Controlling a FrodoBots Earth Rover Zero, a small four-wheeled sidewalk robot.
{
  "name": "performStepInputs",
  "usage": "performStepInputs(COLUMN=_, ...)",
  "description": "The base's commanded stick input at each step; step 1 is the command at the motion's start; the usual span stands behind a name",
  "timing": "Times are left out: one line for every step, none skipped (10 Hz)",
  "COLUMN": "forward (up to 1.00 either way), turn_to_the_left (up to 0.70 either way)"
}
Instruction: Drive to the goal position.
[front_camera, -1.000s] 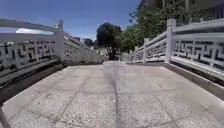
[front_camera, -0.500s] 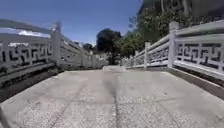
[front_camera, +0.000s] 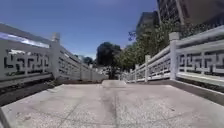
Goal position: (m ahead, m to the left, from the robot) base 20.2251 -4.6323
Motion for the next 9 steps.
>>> performStepInputs(forward=0.45, turn_to_the_left=0.00)
performStepInputs(forward=0.45, turn_to_the_left=0.00)
performStepInputs(forward=0.45, turn_to_the_left=0.00)
performStepInputs(forward=0.45, turn_to_the_left=0.00)
performStepInputs(forward=0.45, turn_to_the_left=0.00)
performStepInputs(forward=0.45, turn_to_the_left=0.00)
performStepInputs(forward=0.45, turn_to_the_left=0.00)
performStepInputs(forward=0.45, turn_to_the_left=0.00)
performStepInputs(forward=0.45, turn_to_the_left=0.00)
